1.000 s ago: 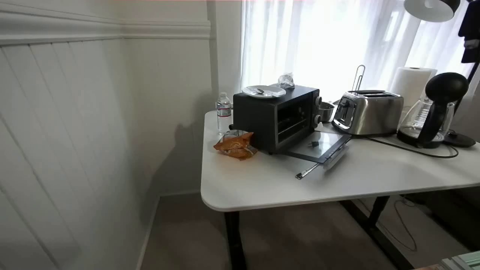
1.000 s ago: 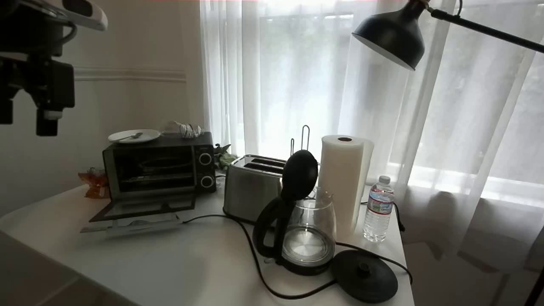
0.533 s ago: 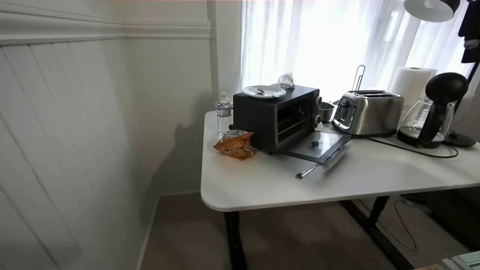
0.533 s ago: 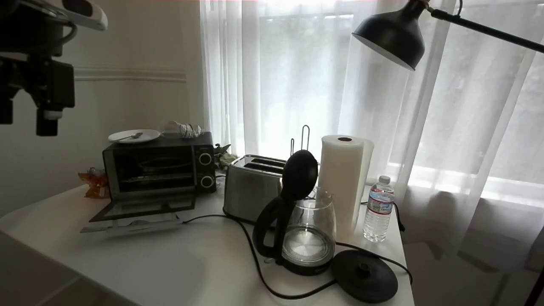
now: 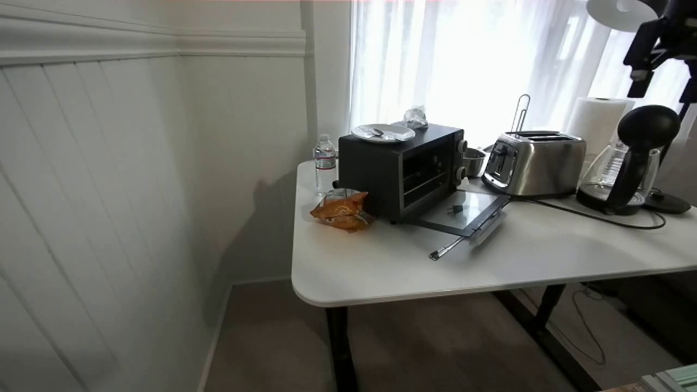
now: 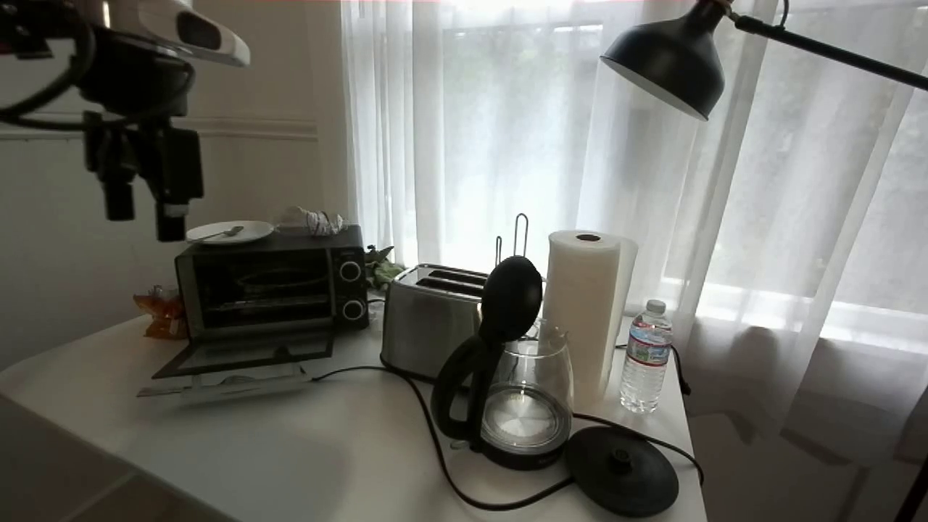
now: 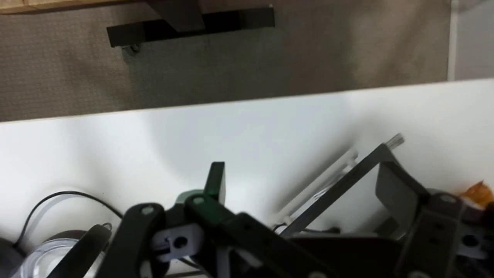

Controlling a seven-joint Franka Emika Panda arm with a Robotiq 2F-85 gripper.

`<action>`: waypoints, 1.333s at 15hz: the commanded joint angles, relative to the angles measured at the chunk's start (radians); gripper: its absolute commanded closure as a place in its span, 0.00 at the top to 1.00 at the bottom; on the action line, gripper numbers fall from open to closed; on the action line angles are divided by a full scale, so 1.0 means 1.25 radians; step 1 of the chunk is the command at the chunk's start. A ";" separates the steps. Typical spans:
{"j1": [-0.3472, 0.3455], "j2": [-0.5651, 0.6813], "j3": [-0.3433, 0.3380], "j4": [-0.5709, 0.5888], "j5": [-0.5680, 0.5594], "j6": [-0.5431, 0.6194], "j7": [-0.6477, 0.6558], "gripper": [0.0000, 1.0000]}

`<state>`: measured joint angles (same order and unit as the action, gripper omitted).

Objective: Put the kettle on its electric base

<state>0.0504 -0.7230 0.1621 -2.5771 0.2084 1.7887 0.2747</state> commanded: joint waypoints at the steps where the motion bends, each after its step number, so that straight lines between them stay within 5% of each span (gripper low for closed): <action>1: -0.072 0.060 0.012 -0.025 -0.046 0.140 0.080 1.00; 14: -0.289 0.248 0.002 -0.102 -0.329 0.505 0.491 1.00; 20: -0.286 0.297 -0.048 -0.095 -0.356 0.548 0.518 1.00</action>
<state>-0.3355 -0.3508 0.1311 -2.6979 -0.2229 2.4795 0.9126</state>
